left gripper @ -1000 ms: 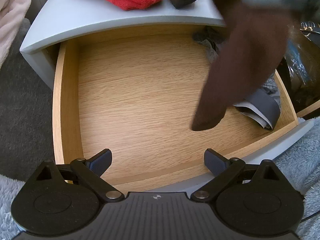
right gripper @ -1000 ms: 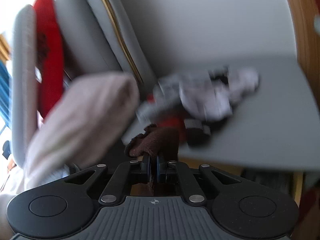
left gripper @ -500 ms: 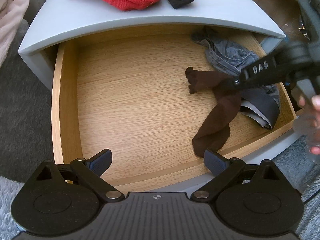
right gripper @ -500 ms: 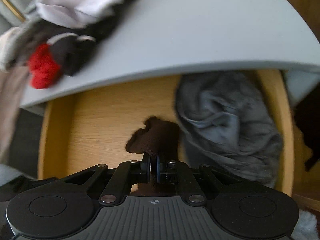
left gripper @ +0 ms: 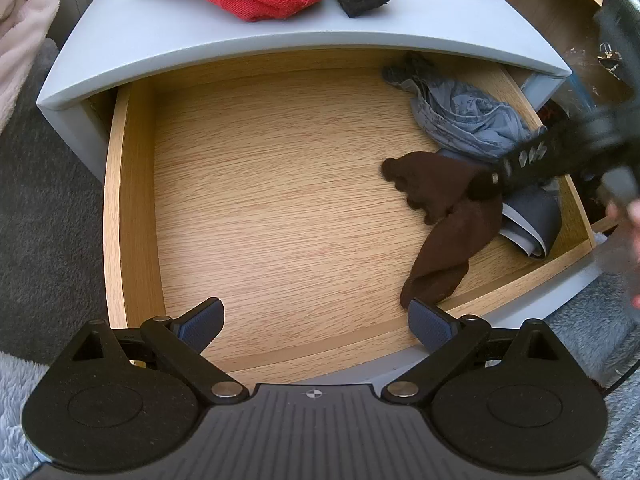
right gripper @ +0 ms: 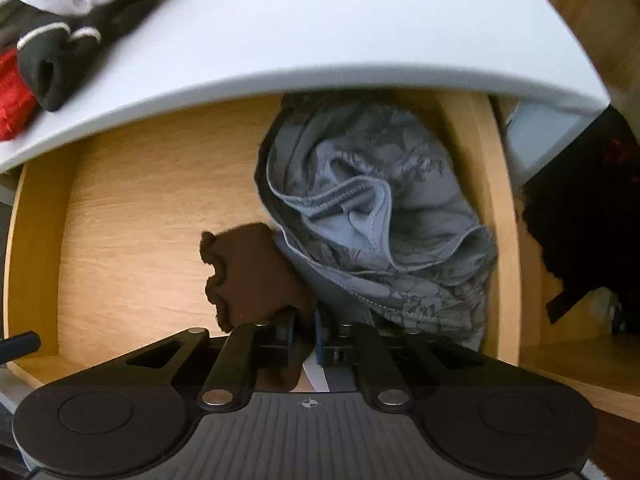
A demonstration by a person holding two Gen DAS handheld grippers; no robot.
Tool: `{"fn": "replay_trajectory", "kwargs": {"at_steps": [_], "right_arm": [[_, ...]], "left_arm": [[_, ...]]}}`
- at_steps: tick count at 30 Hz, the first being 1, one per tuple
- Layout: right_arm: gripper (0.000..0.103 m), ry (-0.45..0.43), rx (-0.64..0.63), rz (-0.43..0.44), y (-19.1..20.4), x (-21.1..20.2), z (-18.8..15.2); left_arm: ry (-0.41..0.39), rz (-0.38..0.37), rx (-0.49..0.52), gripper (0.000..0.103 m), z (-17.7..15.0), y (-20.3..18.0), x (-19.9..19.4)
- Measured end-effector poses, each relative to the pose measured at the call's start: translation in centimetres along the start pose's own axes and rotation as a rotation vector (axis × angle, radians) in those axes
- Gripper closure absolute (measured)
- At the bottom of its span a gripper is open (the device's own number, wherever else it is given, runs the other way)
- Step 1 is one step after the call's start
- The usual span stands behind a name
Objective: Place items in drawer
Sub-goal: 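Carry the brown sock into the drawer and open the right gripper, then grasp the white sock on the tabletop with the right gripper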
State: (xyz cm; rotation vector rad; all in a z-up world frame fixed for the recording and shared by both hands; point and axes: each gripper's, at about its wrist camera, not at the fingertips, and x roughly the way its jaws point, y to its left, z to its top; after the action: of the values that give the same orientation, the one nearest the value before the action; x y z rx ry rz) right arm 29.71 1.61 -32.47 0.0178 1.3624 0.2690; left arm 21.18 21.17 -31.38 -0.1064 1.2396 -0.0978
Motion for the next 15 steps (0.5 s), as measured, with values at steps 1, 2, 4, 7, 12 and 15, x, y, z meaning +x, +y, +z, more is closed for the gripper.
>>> {"fn": "replay_trajectory", "kwargs": {"at_steps": [1, 2, 4, 7, 12, 15], "right_arm": [[0.059, -0.036, -0.007, 0.014, 0.4, -1.3, 0.1], [0.051, -0.081, -0.018, 0.046, 0.7, -2.5, 0.1], [0.041, -0.190, -0.053, 0.120, 1.6, -5.6, -0.3], [0.038, -0.338, -0.092, 0.240, 2.3, -8.9, -0.8], [0.039, -0.491, -0.108, 0.278, 2.2, -11.2, 0.1], [0.041, -0.586, -0.100, 0.310, 2.0, -11.5, 1.5]], "left_arm": [[0.001, -0.001, -0.002, 0.003, 0.0, 0.0, 0.0], [0.002, -0.003, -0.004, 0.003, 0.0, 0.0, 0.1], [0.004, -0.004, -0.007, 0.003, 0.0, 0.1, 0.2], [0.004, -0.001, -0.006, 0.003, 0.0, 0.0, 0.3], [0.001, 0.000, -0.002, 0.003, -0.1, 0.1, 0.2], [0.000, 0.000, 0.000, 0.003, -0.1, 0.0, 0.1]]}}
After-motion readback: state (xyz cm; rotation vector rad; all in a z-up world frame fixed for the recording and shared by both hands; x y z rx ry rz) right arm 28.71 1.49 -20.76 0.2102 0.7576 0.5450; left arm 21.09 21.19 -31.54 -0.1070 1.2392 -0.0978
